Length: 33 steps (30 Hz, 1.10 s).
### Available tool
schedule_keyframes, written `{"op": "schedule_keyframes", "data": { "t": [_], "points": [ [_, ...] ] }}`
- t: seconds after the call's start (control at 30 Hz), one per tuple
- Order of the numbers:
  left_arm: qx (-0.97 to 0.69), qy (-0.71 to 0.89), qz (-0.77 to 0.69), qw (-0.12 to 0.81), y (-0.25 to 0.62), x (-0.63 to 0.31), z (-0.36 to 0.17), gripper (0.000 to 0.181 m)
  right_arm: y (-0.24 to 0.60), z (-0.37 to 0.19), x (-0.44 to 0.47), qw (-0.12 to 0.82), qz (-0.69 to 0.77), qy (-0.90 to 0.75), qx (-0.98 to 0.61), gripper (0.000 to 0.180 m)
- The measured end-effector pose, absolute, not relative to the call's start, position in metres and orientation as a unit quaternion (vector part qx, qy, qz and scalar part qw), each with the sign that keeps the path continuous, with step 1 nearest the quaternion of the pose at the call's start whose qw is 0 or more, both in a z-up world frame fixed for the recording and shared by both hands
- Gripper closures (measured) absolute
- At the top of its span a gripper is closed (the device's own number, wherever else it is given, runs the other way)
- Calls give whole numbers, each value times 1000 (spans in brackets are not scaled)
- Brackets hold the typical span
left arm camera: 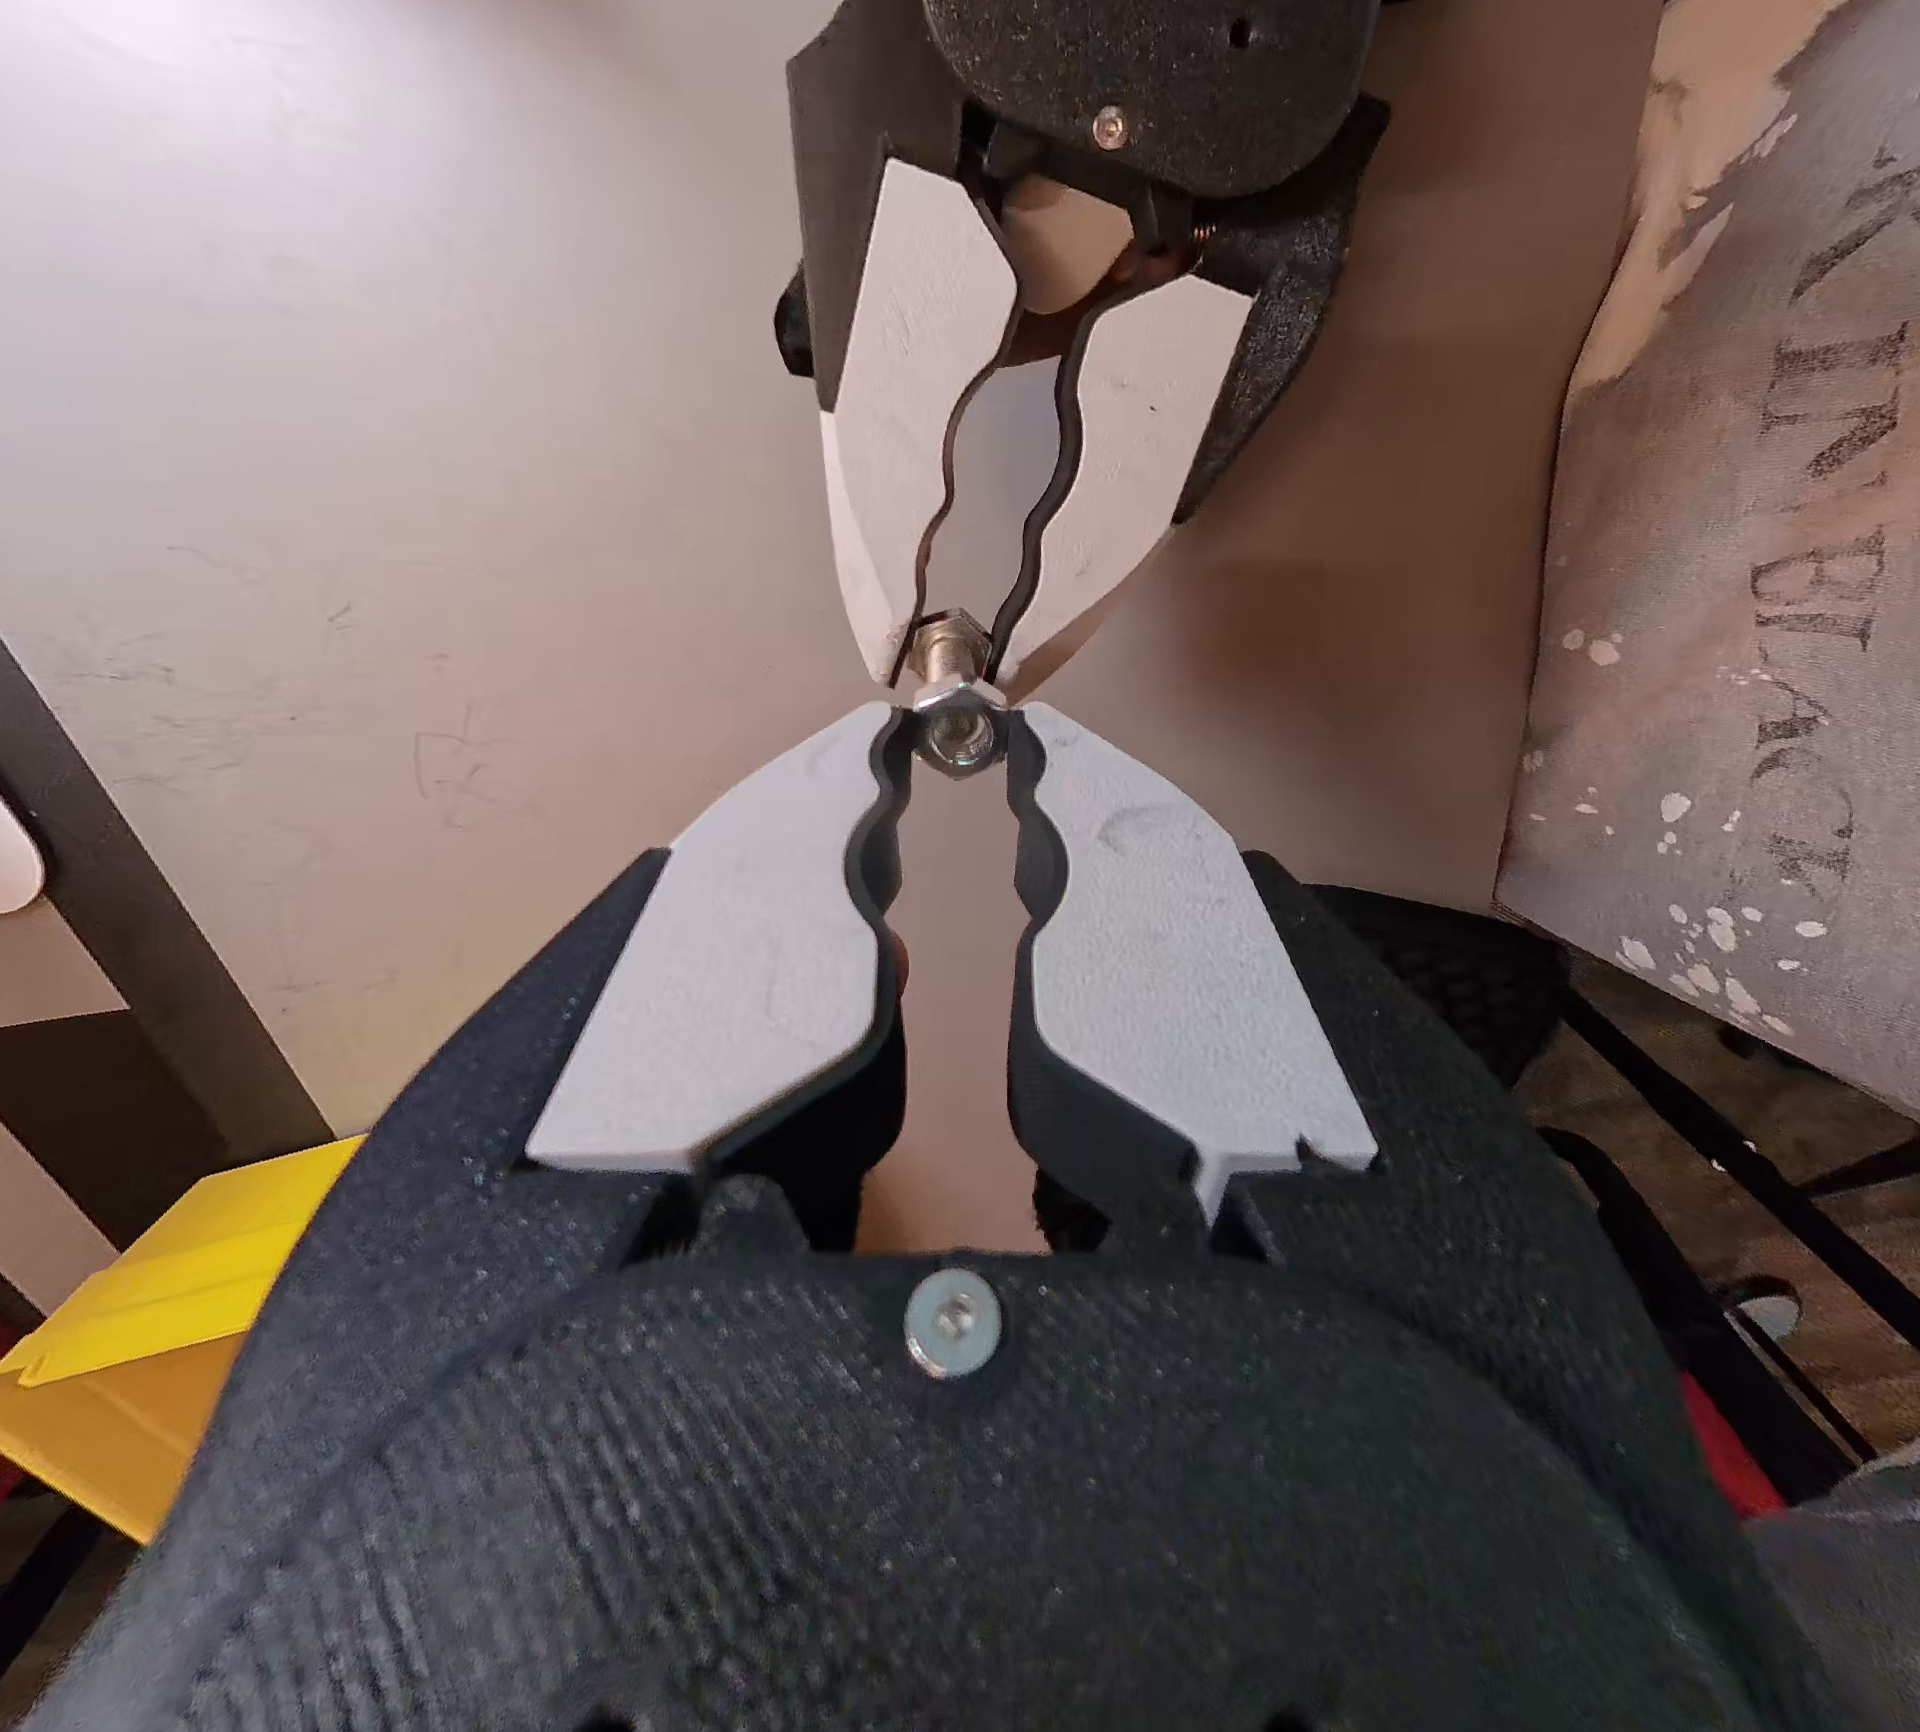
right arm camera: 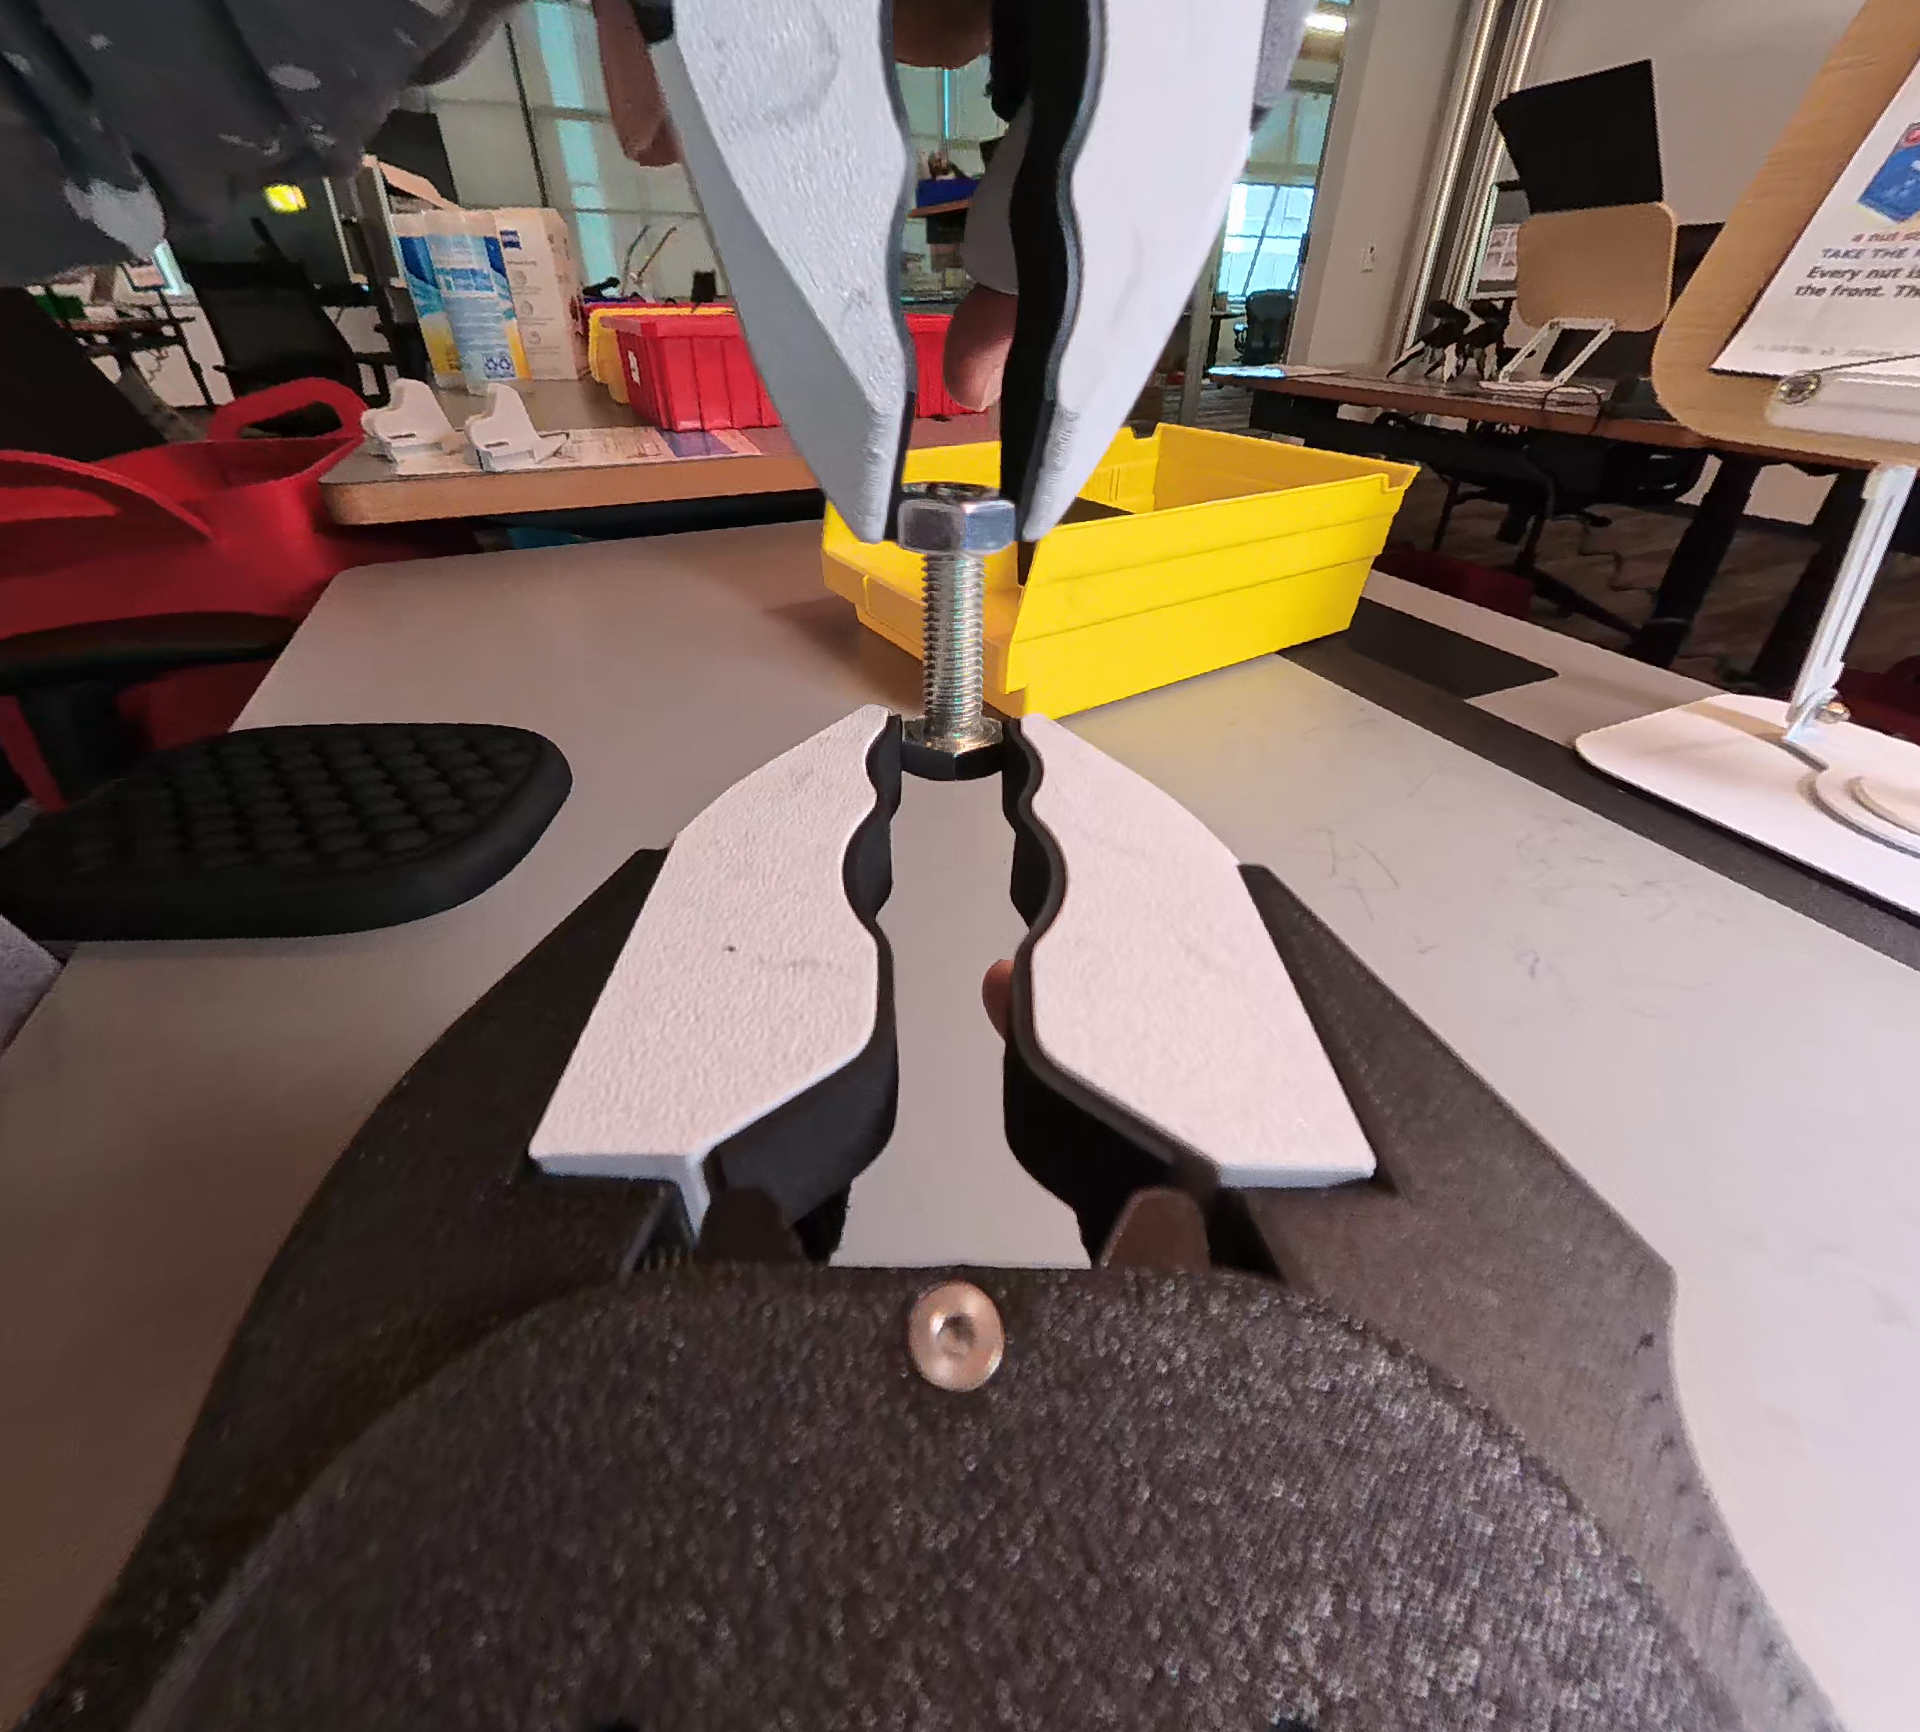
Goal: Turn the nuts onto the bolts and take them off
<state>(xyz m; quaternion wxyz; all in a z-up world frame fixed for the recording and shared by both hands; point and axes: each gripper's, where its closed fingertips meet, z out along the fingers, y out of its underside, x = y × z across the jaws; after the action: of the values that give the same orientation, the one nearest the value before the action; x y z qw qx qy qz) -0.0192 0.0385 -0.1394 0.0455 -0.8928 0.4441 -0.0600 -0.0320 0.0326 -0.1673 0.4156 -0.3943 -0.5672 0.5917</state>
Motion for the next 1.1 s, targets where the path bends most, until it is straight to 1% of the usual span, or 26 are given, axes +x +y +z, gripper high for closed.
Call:
{"op": "schedule_keyframes", "data": {
  "t": [0.47, 1.1],
  "points": [
    [-893, 444, -65, 38, 37, -17, -138, 162, 31, -164, -31, 420, 600, -556, -393, 162],
    [-891, 447, -63, 59, 38, -18, -137, 161, 32, -165, -32, 420, 599, -555, -396, 162]
  ]
}}
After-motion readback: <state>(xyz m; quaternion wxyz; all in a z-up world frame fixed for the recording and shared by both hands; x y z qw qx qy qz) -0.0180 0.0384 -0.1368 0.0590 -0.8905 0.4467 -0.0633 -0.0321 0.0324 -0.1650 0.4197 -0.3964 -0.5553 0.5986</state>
